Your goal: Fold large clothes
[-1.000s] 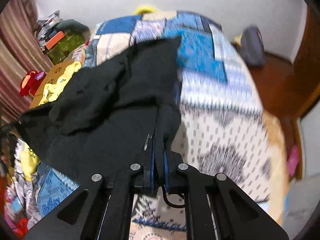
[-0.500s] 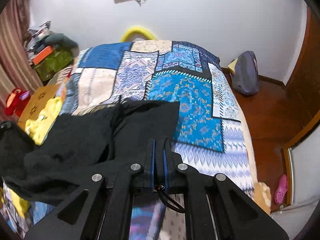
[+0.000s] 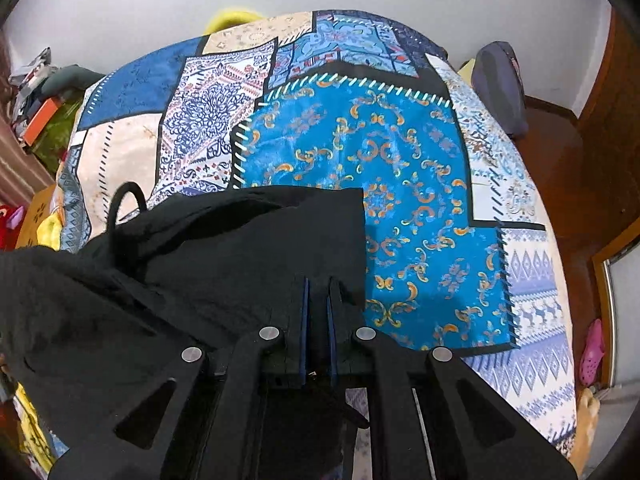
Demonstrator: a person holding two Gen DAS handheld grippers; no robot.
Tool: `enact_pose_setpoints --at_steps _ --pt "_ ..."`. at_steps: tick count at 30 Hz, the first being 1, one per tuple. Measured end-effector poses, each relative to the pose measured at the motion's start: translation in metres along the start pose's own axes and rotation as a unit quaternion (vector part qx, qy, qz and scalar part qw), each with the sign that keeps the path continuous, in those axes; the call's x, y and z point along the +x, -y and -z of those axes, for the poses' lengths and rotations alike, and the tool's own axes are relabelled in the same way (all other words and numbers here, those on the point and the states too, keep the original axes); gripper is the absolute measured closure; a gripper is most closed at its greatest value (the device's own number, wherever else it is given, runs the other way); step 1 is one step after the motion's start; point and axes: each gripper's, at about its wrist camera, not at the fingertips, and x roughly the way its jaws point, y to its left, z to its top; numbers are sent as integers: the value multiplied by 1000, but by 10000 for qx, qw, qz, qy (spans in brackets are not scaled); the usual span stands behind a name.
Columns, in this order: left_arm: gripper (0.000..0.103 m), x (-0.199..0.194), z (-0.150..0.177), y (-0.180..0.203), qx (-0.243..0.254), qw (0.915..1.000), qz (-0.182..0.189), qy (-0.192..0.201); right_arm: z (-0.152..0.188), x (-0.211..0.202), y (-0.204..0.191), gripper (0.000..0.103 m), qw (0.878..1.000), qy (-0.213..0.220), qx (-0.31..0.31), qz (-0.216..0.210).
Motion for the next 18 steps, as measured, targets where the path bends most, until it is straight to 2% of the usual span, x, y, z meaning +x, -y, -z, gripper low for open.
enact_pose_setpoints --at_steps 2,4,5,6,7,9,14,15,16,17,18 --pt "87 12 5 -1 48 9999 41 -91 1 -3 2 97 9999 -10 -138 -64" --pt "87 13 9 2 175 9998 20 -72 2 -15 6 90 9994 3 -317 -129" --pt "87 11 10 3 253 9997 -10 -56 3 -24 8 82 9994 20 -352 30" --pt "87 9 11 6 354 9993 -63 -42 3 -36 12 77 9986 89 -368 371" --pt "87 7 12 7 407 9991 -117 -32 3 -51 15 68 9967 220 -394 671" --pt "86 5 12 8 422 9989 -226 -16 7 -80 19 64 9936 558 -433 885" --pt "83 -11 16 11 391 9976 -554 151 30 -143 -4 63 9911 894 -851 493" --pt "81 -17 18 15 499 9956 -764 232 34 -148 -14 63 9899 912 -989 446" --pt "74 -21 18 18 605 9929 -977 298 39 -152 -26 62 9883 922 -1145 401" --pt "70 -30 20 24 792 9877 -1288 404 45 -154 -38 62 9867 920 -1293 346" --pt "70 -37 21 28 916 9841 -1445 481 48 -154 -52 62 9850 908 -1444 259"
